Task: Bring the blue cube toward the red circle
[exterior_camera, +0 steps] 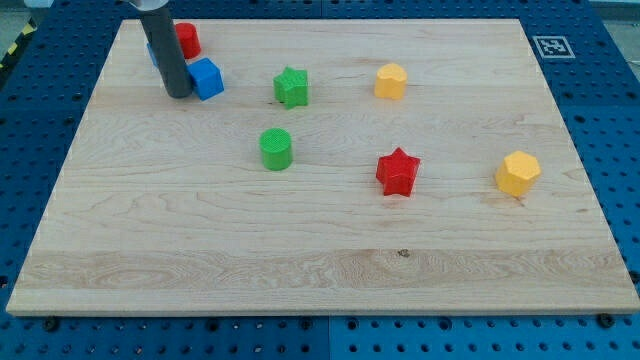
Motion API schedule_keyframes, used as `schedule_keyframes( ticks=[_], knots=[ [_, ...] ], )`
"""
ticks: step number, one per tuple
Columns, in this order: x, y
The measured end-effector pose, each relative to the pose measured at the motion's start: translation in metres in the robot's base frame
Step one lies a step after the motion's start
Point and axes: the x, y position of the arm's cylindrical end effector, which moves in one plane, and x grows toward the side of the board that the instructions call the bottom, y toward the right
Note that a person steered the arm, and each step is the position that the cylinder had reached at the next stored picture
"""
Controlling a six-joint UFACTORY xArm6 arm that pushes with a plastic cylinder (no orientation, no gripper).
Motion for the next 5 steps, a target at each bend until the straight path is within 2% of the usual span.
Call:
schedule_keyframes(
  ticks=[1,2,4,5],
  knots=[
    [0.018,-0.007],
    [0.019,0.015],
    [-0.020,0.027],
    [-0.021,0.025]
  ],
)
